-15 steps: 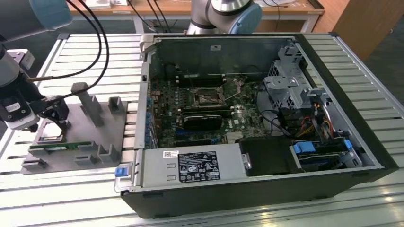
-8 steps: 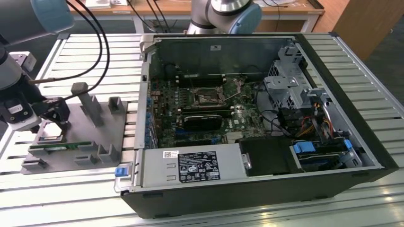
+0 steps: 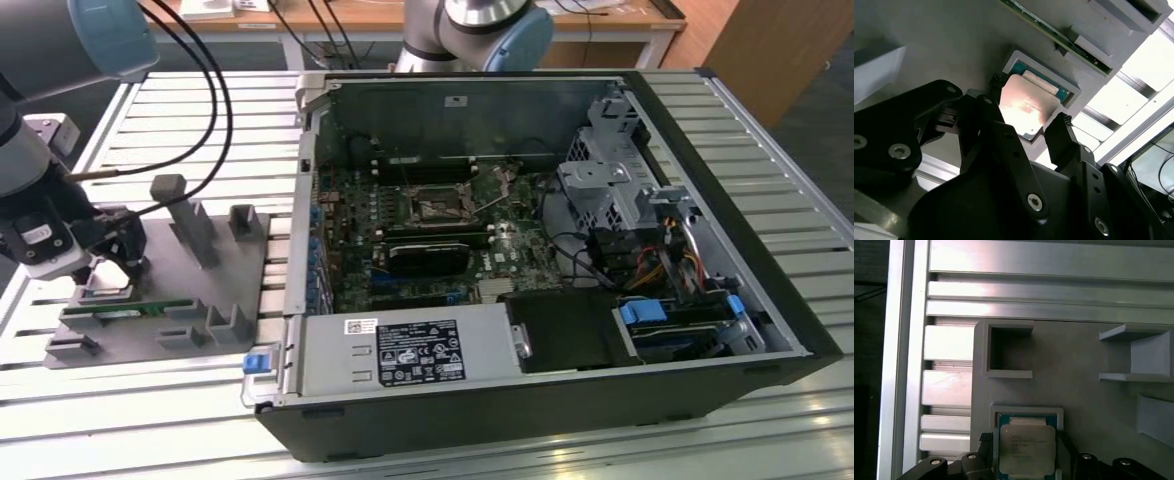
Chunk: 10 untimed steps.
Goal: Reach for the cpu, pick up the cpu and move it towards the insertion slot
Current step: 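Pick up the cpu and move it towards the insertion slot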
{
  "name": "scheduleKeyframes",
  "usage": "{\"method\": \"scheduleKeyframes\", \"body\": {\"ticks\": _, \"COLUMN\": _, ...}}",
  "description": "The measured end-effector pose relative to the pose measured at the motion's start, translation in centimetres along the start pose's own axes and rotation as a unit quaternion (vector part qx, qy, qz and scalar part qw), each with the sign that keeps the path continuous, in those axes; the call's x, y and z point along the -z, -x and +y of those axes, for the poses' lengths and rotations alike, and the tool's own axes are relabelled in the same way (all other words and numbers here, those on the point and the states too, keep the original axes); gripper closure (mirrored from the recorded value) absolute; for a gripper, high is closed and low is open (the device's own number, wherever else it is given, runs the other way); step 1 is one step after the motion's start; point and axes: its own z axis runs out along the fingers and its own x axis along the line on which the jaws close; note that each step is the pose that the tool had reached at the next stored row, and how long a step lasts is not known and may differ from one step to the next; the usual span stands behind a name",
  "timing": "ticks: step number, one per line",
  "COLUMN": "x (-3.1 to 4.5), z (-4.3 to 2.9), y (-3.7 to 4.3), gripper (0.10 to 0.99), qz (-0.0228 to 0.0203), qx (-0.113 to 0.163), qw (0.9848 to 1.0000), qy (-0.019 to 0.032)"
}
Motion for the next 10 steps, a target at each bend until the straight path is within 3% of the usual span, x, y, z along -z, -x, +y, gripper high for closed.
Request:
{"method": "scheduleKeyframes", "body": {"ticks": 1, "x": -0.03, "z": 0.0, "y": -0.01, "gripper": 0.467, "qz": 0.0, "qx": 0.0, "qw": 1.0, "qy": 0.0}}
{"method": "scheduleKeyframes", "body": {"ticks": 9, "x": -0.11, "z": 0.0, "y": -0.03, "gripper": 0.478, "qz": 0.0, "qx": 0.0, "qw": 1.0, "qy": -0.0001}}
{"method": "scheduleKeyframes", "body": {"ticks": 10, "x": -0.13, "z": 0.0, "y": -0.03, "gripper": 0.545, "qz": 0.0001, "qx": 0.0, "qw": 1.0, "qy": 0.0}}
